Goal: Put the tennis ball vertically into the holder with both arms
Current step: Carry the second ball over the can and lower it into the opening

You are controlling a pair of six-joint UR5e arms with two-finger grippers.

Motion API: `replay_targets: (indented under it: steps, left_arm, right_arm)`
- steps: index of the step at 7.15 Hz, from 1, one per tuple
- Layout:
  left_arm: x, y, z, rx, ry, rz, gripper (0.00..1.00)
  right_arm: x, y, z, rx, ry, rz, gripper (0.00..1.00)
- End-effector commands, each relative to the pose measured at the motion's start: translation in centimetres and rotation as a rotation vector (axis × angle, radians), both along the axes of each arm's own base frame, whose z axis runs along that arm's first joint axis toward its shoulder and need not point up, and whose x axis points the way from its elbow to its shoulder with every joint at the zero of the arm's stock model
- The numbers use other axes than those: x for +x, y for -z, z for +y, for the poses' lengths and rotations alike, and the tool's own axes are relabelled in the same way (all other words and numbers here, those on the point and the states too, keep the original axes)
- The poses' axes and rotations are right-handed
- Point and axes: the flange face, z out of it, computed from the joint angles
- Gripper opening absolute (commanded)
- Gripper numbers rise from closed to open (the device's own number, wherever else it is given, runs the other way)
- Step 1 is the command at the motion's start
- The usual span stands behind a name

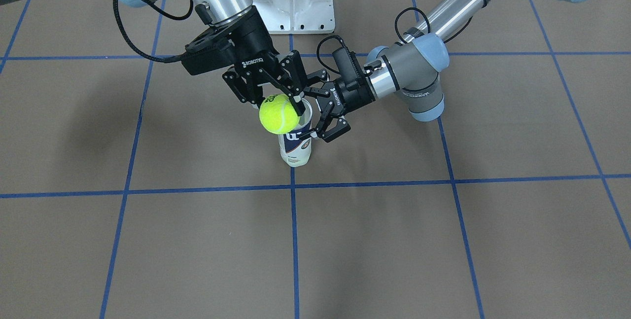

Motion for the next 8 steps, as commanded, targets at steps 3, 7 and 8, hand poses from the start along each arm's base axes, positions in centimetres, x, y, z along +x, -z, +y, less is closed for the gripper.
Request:
replay_targets:
  steps: [3,7,8]
  left_arm:
    - [0.0,0.1,-0.3,-0.009,0.025,0.006,0.99]
    - [0.0,0.1,-0.3,-0.009,0.025,0.006,0.99]
    - [0.0,0.1,-0.3,-0.009,0.025,0.006,0.99]
  right_arm:
    - [-2.8,0.7,2.2,-0.084,0.060,0.136,0.14]
    - [-2.7,1.1,2.6,-0.096,0.071,0.163,0.97]
    - [-2.7,2.4,2.8,-0.100,0.074,0.169,0.98]
